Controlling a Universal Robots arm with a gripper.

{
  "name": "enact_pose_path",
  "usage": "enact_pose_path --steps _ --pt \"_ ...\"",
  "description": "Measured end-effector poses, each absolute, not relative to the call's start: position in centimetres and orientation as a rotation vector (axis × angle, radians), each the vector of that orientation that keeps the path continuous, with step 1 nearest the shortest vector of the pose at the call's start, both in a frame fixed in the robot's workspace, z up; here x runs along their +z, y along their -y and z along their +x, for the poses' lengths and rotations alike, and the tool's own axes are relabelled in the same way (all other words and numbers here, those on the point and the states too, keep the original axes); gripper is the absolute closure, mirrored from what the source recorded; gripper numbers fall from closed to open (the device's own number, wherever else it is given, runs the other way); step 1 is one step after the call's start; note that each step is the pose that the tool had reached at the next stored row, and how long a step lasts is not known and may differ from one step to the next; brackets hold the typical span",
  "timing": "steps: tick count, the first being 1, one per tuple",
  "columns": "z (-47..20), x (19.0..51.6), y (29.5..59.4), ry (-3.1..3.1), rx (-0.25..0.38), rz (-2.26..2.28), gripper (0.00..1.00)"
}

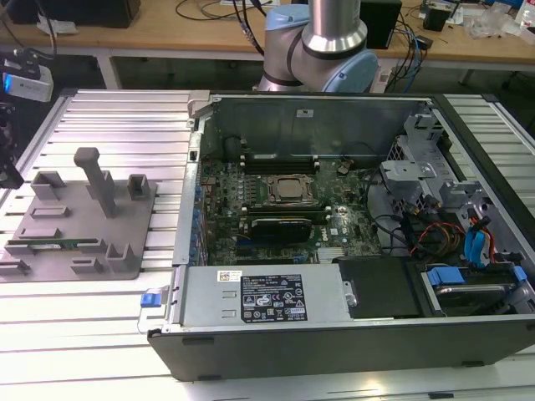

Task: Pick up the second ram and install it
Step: 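Pick up the second ram and move it above second insertion slot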

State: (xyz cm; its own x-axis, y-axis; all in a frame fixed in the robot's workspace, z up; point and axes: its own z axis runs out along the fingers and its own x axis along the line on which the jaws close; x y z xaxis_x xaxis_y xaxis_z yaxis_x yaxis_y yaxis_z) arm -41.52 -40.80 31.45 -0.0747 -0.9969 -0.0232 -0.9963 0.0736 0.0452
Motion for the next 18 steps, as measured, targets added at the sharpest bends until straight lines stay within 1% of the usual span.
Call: enact_pose_path --steps 4,18 --pt "-41.5 31.4 40.8 2.243 -0.076 2.177 0.92" --pt "-41.5 29.6 41.5 2.246 -0.074 2.180 0.92"
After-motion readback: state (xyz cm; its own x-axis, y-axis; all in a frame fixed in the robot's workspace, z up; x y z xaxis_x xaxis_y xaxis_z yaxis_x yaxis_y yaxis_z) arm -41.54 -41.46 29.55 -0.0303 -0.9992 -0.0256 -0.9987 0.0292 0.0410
